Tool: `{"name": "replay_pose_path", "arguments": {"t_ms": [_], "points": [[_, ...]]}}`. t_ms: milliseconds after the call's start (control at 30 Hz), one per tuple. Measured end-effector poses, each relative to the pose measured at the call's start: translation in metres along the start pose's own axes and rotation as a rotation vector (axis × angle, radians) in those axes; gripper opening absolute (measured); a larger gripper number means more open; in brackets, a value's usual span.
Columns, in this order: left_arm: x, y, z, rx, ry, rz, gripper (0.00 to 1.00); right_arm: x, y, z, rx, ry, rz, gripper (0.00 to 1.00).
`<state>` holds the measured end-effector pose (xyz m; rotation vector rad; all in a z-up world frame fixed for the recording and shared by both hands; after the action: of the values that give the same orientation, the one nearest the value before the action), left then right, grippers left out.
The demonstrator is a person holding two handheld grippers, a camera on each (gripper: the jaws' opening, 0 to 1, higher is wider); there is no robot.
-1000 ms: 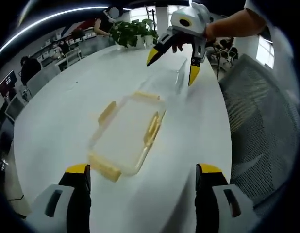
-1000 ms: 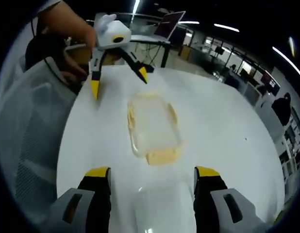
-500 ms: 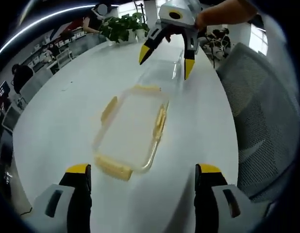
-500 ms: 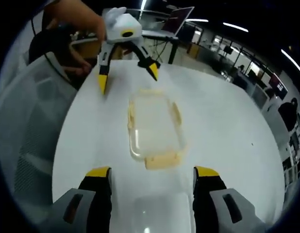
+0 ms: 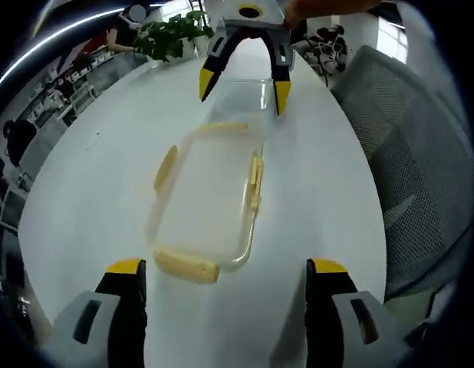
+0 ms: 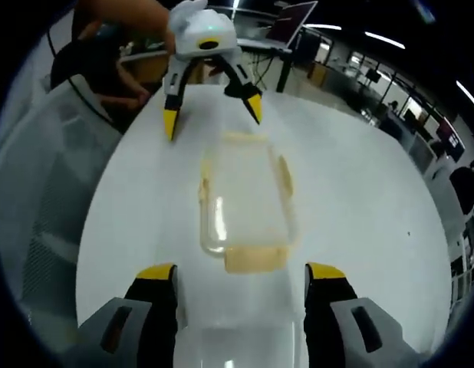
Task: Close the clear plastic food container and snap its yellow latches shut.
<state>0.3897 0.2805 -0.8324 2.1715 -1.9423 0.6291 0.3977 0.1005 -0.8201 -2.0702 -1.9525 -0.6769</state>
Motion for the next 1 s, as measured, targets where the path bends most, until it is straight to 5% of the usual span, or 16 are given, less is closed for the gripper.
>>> {"name": "replay_pose_path", "arguments": {"t_ms": [733, 1000], "points": [[-0.006, -0.018, 0.009, -0.050, -0.094, 0.133, 0.78, 0.002, 0.008, 0.018, 0.061, -0.082, -0.046, 0.63], [-0.001, -0.024, 0.013, -0.081, -0.085, 0.131, 0.76, 0.001, 0.015, 0.024, 0.081, -0.099, -0.036, 0.61]]}}
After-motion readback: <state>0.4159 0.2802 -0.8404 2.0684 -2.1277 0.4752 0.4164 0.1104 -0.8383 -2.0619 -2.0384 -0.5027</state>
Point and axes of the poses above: the point that each gripper's makers call its tool centre point, and the gripper's own axes: z roughly forward along the fingers, y roughly to its right, x roughly out of its top, the point moved 1 cm from there along -z, roughly backward along the fingers, and after that the axes turned 7 degrees about -y, right-handed, at the moved point
